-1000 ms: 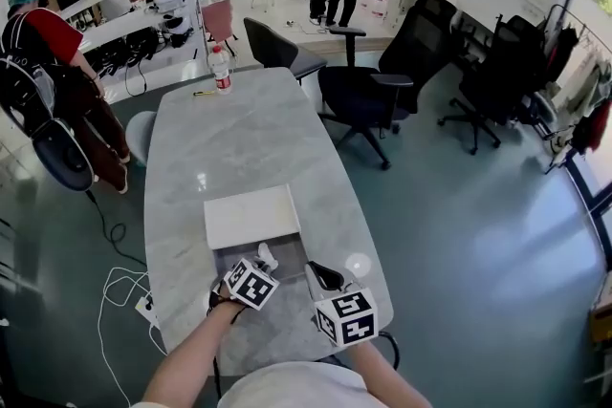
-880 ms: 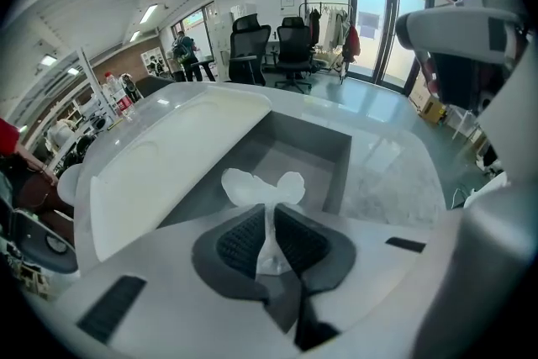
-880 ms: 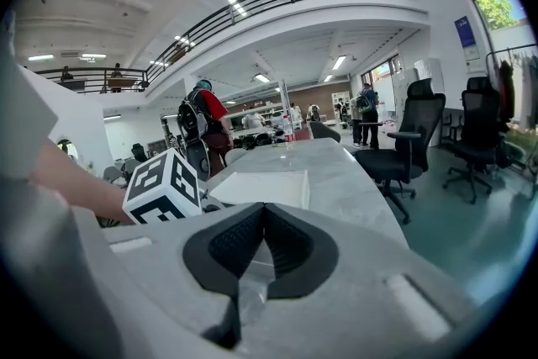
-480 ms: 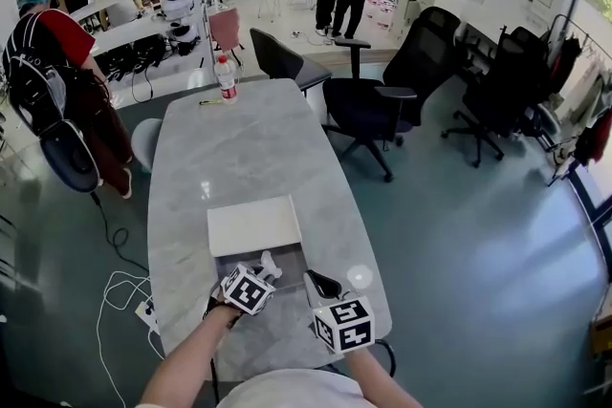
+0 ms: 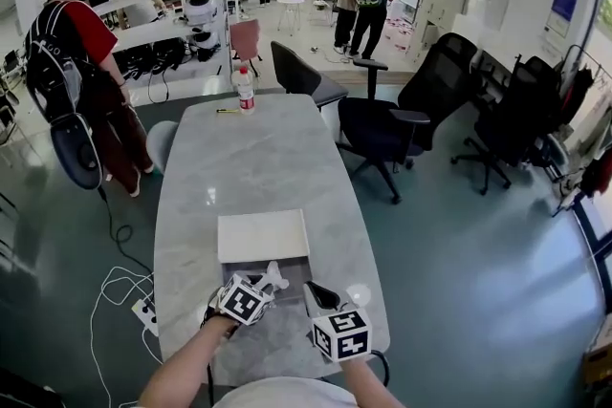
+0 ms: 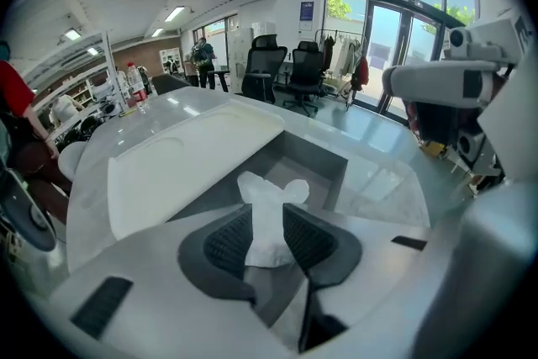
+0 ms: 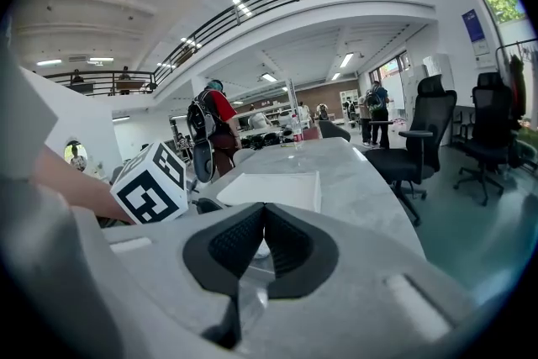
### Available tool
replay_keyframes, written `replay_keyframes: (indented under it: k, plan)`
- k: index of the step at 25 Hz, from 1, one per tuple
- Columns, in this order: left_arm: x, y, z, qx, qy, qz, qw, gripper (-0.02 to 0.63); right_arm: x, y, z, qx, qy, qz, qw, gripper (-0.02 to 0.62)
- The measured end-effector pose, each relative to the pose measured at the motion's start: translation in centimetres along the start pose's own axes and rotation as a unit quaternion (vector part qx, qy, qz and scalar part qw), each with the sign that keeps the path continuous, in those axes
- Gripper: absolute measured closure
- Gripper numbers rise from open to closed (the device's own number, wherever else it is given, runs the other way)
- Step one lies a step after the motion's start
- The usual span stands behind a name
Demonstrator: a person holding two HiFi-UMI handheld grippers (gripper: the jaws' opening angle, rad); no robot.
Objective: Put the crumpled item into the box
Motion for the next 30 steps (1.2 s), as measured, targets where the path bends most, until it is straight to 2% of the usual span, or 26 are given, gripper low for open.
replay_keyframes:
  k: [6,11,15,19,21,25,30]
  plan:
    - [3.3,-0.8,-0.2,0.055,-0.015,0.060,0.9966,0.515,-0.9,-1.2,-0.8,0.015,-0.020,0.003,1.000,0.591]
    - [6.5,-1.3,-1.1,0.116,-0.040,0.124,0.9848,0.515,-1.4,-2.5,-1.3,0.023,-0.035,0.013,0.999,0.591]
    - [9.5,-1.6,-1.9,0.159,-0.066,0.179,0.9686,0.515,-1.5,-3.8,-1.3,0.027,-0.042,0.024,0.998,0.591]
    - [12.5,-1.8,-2.1,0.207,-0.085,0.254,0.9408,0.523,-1.3,-4.9,-1.6,0.033,-0.051,0.037,0.997,0.591]
    - [13.6,-1.9,-1.8,0.210,-0.097,0.276,0.9328,0.546,-1.1,-5.3,-2.0,0.037,-0.055,0.042,0.997,0.591]
    - [14.7,-1.8,-1.2,0.207,-0.115,0.297,0.9250,0.575,-1.0,-5.6,-2.5,0.046,-0.065,0.050,0.996,0.591]
    - [14.8,-1.7,-1.2,0.208,-0.127,0.299,0.9226,0.580,-0.9,-5.7,-2.6,0.051,-0.069,0.052,0.995,0.591]
Point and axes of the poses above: the fingertips, and each gripper's own axes: x backward along the fingers, z to its right, y out of its underside, the point moved 6 cm from there along x, backward along the fingers, and after that the axes turned 1 degree about x, right-handed, at the moved point
